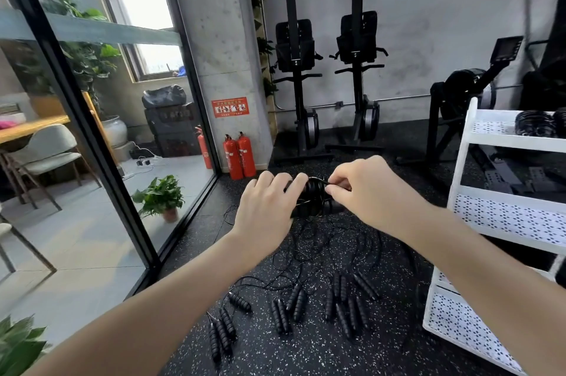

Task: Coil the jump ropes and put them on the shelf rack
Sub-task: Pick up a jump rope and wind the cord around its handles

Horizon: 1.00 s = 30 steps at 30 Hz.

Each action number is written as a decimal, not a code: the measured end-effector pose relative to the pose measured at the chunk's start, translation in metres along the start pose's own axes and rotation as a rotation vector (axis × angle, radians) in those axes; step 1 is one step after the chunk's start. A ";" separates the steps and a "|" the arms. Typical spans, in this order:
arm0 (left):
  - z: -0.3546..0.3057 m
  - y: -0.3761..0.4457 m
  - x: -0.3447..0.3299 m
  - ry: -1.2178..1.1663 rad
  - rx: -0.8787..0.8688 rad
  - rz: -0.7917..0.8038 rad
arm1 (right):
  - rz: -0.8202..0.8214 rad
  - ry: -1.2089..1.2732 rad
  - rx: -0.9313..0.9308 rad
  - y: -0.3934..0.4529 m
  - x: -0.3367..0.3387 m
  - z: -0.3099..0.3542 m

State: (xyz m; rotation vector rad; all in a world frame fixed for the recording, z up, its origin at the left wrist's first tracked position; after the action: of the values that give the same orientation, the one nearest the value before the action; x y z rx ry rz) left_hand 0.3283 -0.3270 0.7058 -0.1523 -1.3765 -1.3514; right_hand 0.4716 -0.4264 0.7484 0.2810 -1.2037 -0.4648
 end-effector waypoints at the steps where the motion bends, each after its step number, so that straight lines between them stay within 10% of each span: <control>1: 0.000 0.000 0.001 -0.001 0.025 -0.001 | -0.022 0.020 -0.014 -0.005 0.000 0.002; 21: 0.002 0.019 0.022 -0.463 0.327 0.030 | 0.135 0.662 -0.183 -0.049 -0.081 -0.003; 30: -0.003 0.013 0.028 -0.746 -0.077 0.278 | 0.394 0.728 -0.082 -0.024 -0.069 -0.040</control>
State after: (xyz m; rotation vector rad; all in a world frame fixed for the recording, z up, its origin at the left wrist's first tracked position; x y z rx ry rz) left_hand 0.3302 -0.3408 0.7332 -0.9401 -1.8217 -1.1501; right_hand 0.4851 -0.4155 0.6672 0.1157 -0.5022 -0.0458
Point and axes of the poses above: each hand's wrist, its own y-axis towards the middle knuckle, its own x-axis out of the back of the hand, z = x × y, the point moved 5 cm from there along y, towards the middle knuckle, and after that the axes turned 3 degrees about z, right-handed, at the moved point
